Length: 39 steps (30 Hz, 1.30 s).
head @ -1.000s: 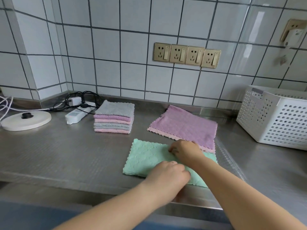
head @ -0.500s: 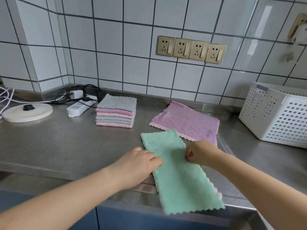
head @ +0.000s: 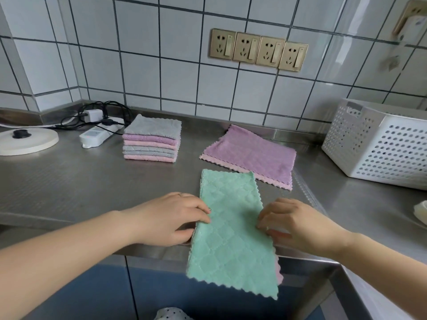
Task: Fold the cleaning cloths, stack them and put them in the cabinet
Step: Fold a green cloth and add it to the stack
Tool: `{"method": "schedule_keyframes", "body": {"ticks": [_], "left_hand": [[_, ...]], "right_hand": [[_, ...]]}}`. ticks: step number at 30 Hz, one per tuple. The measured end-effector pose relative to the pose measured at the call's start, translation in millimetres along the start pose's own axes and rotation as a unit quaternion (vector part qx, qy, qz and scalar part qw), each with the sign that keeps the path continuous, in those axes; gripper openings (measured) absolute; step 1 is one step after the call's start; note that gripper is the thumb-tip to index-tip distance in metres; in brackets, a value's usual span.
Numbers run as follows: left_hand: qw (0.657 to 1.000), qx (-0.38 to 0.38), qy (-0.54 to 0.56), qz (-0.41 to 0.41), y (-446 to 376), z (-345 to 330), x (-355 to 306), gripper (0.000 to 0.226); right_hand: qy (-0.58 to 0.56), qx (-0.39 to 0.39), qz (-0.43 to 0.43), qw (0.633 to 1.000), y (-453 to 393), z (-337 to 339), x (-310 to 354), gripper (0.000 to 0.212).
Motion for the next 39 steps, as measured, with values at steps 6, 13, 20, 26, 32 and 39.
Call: {"method": "schedule_keyframes", "body": {"ticks": [6,13,20,26,32,39], "left_hand": [[0.995,-0.019,0.078,0.057,32,-18,-11,0.06],[0.976,-0.137,0.108,0.13,44,-22,-21,0.052],[0.935,-0.229,0.173,0.206,63,-24,-49,0.067],[0.897,-0.22,0.285,0.255,78,-39,-65,0.051],[0.854,-0.254,0.36,0.276,86,-51,-61,0.061],[0.728,-0.196,0.586,0.299,83,-65,-71,0.06]], "right_hand": [[-0.055,-0.008,-0.021,0.998,21,-4,18,0.028],[-0.031,-0.009,-0.025,0.999,28,-6,27,0.038],[-0.006,-0.115,-0.017,0.993,25,-6,50,0.02],[-0.116,-0.154,-0.115,0.975,29,-8,53,0.026],[-0.244,-0.212,-0.244,0.914,34,-6,48,0.047],[-0.313,-0.22,-0.264,0.885,30,-8,48,0.047]]}}
Point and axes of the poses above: each hand's wrist, its own y-axis away from the middle knuckle, its own z-axis out of the back of the hand, x = y × z, the point moved 6 cm from there along -y, towards the middle knuckle, and after that the axes turned 14 degrees about z, right-handed, at the moved point
